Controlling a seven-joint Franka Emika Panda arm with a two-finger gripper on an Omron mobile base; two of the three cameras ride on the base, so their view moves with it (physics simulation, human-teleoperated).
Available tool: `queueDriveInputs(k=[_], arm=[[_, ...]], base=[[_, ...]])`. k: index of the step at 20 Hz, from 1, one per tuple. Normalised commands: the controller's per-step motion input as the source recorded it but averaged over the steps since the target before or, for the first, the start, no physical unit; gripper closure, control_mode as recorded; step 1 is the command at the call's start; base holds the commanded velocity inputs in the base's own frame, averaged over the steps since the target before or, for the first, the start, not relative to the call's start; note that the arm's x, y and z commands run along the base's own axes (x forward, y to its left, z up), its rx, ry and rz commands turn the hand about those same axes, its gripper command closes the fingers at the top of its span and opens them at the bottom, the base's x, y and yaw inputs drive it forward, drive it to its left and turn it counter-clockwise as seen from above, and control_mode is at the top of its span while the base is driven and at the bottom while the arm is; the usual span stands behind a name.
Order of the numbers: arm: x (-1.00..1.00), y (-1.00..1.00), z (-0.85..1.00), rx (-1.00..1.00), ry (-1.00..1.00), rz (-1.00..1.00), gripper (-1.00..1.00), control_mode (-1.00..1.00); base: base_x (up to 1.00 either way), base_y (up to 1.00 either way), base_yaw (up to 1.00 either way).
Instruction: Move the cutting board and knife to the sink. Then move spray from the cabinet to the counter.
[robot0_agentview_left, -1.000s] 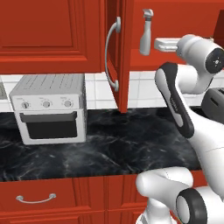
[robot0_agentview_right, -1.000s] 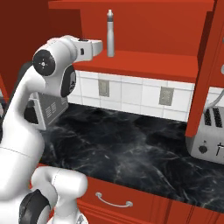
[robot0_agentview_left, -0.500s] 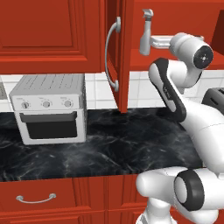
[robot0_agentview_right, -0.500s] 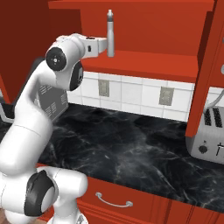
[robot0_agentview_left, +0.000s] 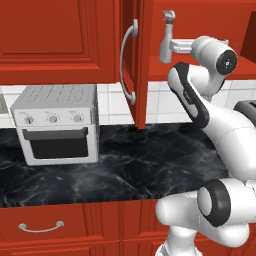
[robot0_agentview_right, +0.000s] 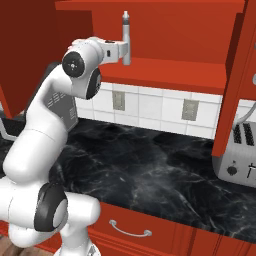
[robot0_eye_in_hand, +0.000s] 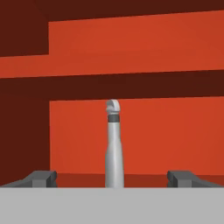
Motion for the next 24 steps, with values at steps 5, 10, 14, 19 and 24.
queueDriveInputs(k=[5,10,14,19,24], arm=[[0.25,0.00,0.00,0.00,0.00,0.00,-1.00,-1.00],[0.32,0.00,0.00,0.00,0.00,0.00,-1.00,-1.00],[0.33,0.00,0.00,0.00,0.00,0.00,-1.00,-1.00],[0.25,0.00,0.00,0.00,0.00,0.00,-1.00,-1.00],[0.21,0.00,0.00,0.00,0.00,0.00,-1.00,-1.00]], base=[[0.00,0.00,0.00],[0.00,0.00,0.00],[0.00,0.00,0.00],[0.00,0.00,0.00],[0.00,0.00,0.00]])
